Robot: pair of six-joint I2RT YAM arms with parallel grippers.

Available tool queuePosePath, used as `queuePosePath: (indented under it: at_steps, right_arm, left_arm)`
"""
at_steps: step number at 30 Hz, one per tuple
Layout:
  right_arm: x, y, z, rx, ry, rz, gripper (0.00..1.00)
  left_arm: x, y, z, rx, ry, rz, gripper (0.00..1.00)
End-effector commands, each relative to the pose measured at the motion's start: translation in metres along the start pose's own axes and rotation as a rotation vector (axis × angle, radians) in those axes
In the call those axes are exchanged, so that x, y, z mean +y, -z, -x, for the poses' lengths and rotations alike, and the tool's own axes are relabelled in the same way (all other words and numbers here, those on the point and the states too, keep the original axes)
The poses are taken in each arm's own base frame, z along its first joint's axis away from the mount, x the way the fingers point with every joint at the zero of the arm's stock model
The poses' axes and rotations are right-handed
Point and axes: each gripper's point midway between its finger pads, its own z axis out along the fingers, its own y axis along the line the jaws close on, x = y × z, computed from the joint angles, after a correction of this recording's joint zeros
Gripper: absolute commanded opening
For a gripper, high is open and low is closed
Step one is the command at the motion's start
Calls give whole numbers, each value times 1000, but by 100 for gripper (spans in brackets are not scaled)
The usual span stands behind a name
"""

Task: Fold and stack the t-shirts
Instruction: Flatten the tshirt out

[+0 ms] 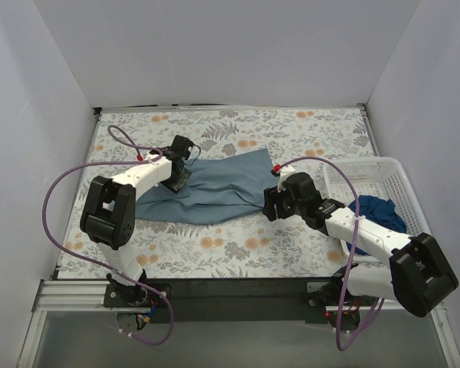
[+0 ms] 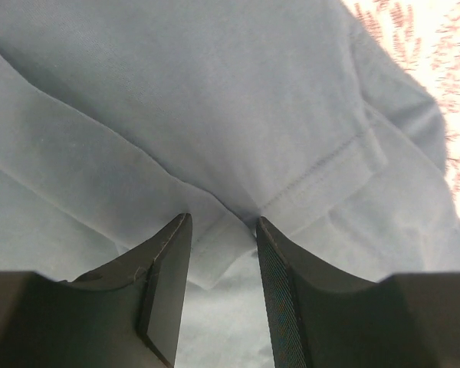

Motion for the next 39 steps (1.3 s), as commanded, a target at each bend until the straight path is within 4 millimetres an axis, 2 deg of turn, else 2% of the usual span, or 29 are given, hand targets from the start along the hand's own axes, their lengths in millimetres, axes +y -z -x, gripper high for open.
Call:
queuePosePath:
  at_steps: [1, 5, 18, 29, 39]
  right_arm:
    - [6, 0, 8, -35, 12, 25, 69]
    - [6, -1, 8, -34, 14, 31, 69]
    - [7, -2, 6, -25, 16, 36, 69]
    - [7, -3, 4, -17, 16, 39, 69]
    - [9, -4, 4, -14, 21, 45, 69]
  left_arm:
    - [-10, 2, 4, -10, 17, -14, 39]
    - [-9, -1, 3, -12, 11, -8, 38]
    - [-6, -5, -2, 5, 1, 1, 20]
    - [-12, -7, 0, -5, -8, 1, 17]
    - [-11, -14, -3, -4, -27, 12, 9]
